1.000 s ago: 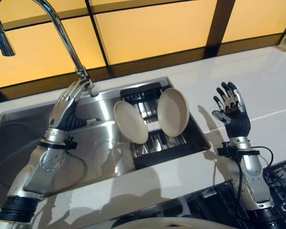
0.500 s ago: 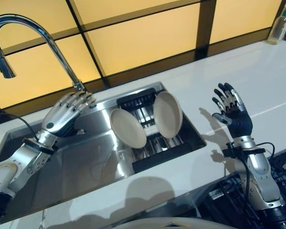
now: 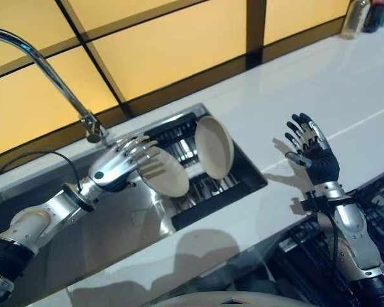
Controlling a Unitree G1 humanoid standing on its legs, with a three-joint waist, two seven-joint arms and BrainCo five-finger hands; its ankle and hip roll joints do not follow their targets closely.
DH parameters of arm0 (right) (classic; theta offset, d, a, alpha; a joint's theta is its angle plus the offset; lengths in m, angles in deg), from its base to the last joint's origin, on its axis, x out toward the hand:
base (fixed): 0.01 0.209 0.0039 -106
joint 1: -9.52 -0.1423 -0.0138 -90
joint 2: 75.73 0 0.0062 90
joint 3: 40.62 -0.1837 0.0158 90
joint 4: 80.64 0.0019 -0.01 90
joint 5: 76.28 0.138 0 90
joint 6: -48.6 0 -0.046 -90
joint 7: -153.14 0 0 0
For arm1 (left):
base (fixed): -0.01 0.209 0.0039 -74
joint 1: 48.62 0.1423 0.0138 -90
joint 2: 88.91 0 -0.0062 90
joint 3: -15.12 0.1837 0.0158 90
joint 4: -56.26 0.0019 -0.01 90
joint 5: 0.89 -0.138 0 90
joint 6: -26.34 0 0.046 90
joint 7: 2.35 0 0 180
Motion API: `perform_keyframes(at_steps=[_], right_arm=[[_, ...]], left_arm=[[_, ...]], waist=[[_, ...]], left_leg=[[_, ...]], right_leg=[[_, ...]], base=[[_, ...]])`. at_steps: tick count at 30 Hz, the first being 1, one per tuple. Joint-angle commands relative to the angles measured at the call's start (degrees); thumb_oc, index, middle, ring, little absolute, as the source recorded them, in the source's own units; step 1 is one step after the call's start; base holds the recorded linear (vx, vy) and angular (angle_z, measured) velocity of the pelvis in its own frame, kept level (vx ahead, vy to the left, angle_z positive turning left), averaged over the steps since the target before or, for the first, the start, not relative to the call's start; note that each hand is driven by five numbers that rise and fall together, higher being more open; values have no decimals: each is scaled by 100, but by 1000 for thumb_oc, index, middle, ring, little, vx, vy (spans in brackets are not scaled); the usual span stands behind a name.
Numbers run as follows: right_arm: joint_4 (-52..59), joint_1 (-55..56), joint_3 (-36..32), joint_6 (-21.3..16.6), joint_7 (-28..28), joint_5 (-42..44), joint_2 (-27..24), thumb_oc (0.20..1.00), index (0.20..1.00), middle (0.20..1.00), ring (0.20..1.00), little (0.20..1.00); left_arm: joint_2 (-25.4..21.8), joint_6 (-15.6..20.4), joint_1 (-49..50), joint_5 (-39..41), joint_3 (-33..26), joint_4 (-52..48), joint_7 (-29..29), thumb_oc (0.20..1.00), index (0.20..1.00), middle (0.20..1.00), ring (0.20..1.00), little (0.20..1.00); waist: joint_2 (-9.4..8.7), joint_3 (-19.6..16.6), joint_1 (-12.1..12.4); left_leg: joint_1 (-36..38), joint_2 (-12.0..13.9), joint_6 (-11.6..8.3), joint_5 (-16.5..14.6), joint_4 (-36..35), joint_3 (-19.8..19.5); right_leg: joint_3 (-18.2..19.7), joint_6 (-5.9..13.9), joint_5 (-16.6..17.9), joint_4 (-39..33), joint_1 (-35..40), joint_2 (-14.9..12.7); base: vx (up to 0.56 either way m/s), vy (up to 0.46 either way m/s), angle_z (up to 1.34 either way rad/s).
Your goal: Pick up plates and place into dishwasher.
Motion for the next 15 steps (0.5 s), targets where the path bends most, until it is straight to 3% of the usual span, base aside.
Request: perform_keyframes(at_steps=[1, 10, 14, 15], right_arm=[[170, -270, -27, -161, 121, 104, -148, 1000, 1000, 1000, 1000, 1000], [125, -195, -91, -162, 323, 104, -163, 1000, 1000, 1000, 1000, 1000], [95, -218, -67, -160, 319, 108, -158, 1000, 1000, 1000, 1000, 1000], [88, -218, -58, -155, 314, 108, -147, 1000, 1000, 1000, 1000, 1000]], left_arm=[[-49, -133, -429, 48, -328, -19, -316, 1000, 1000, 1000, 1000, 1000], [213, -170, -418, 61, -92, 63, 394, 1000, 1000, 1000, 1000, 1000], [260, -262, -410, 21, 51, 219, 184, 1000, 1000, 1000, 1000, 1000], [286, -290, -415, 101, 57, 257, 190, 805, 805, 805, 805, 805]], waist=[[-292, -12, 32], [-288, 27, -38], [-340, 28, -33], [-355, 25, -25]], left_leg=[[170, -302, 246, -1129, 501, 147], [238, -326, 271, -1120, 442, 169], [249, -326, 283, -1145, 466, 155], [251, -323, 286, -1148, 466, 149]], right_leg=[[412, 450, 872, -354, -948, -160], [427, 483, 956, -331, -976, -175], [417, 488, 986, -314, -980, -181], [408, 488, 987, -307, -982, -181]], base=[[31, 14, -14], [20, 10, -6], [0, 0, 0], [0, 0, 0]])
